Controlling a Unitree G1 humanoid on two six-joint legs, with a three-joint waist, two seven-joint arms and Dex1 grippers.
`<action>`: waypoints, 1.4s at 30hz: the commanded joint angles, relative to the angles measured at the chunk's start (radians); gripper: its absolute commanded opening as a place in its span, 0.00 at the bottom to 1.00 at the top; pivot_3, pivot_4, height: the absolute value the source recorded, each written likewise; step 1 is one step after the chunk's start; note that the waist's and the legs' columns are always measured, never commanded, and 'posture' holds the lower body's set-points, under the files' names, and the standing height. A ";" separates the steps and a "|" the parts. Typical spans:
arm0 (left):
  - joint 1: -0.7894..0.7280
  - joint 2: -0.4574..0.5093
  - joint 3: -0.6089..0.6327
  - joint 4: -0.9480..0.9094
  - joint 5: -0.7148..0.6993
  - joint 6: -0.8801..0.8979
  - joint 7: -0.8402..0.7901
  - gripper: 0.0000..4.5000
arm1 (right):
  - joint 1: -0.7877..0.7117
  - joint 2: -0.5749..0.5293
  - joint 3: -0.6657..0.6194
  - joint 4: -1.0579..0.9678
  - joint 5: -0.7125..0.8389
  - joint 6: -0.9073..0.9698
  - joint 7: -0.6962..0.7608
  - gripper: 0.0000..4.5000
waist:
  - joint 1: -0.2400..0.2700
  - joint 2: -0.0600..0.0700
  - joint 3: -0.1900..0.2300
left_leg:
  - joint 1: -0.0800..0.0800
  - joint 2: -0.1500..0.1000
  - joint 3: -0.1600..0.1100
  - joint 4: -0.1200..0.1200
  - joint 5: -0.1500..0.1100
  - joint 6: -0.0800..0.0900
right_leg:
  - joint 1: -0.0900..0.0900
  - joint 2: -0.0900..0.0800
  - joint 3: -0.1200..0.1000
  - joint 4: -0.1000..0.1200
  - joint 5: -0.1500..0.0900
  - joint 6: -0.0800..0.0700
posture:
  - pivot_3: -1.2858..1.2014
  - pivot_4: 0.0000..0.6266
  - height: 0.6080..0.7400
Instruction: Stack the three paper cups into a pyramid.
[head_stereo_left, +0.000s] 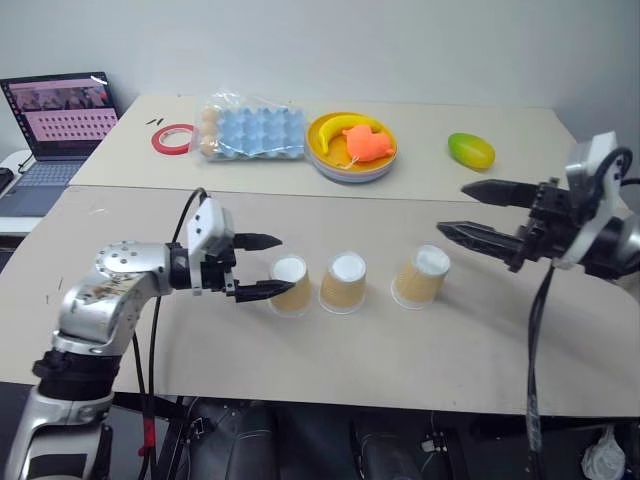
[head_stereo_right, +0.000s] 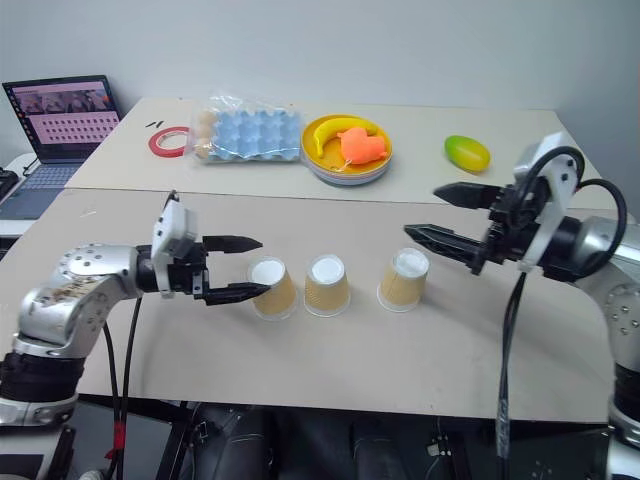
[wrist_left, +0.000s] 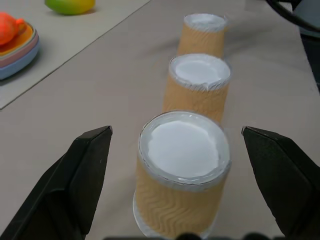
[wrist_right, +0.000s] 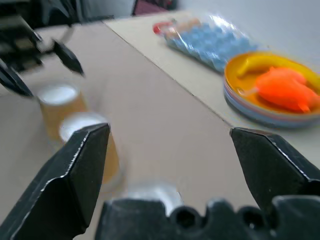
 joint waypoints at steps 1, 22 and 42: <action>-0.015 0.024 0.050 -0.065 -0.062 0.047 0.026 0.99 | 0.053 -0.026 0.073 0.013 -0.086 -0.075 0.062 1.00 | -0.002 0.000 0.000 | 0.000 0.000 0.000 0.000 0.000 0.000 | 0.000 0.000 0.000 0.000 0.000 0.000 | 0.52 0.24 0.25; 0.097 0.159 0.214 -0.229 -0.279 0.216 0.097 0.99 | -0.127 0.196 0.308 0.190 -0.258 -0.192 0.049 1.00 | -0.027 0.004 0.004 | 0.000 0.000 0.001 0.002 0.000 0.000 | -0.001 0.000 0.001 0.002 0.000 0.000 | 0.52 0.24 0.25; 0.131 0.193 0.220 -0.255 -0.313 0.209 0.128 0.99 | -0.221 0.316 0.319 0.144 -0.224 -0.108 -0.007 1.00 | -0.029 0.005 0.004 | 0.000 0.000 0.001 0.002 0.000 0.000 | -0.001 0.000 0.001 0.003 0.000 0.000 | 0.52 0.24 0.25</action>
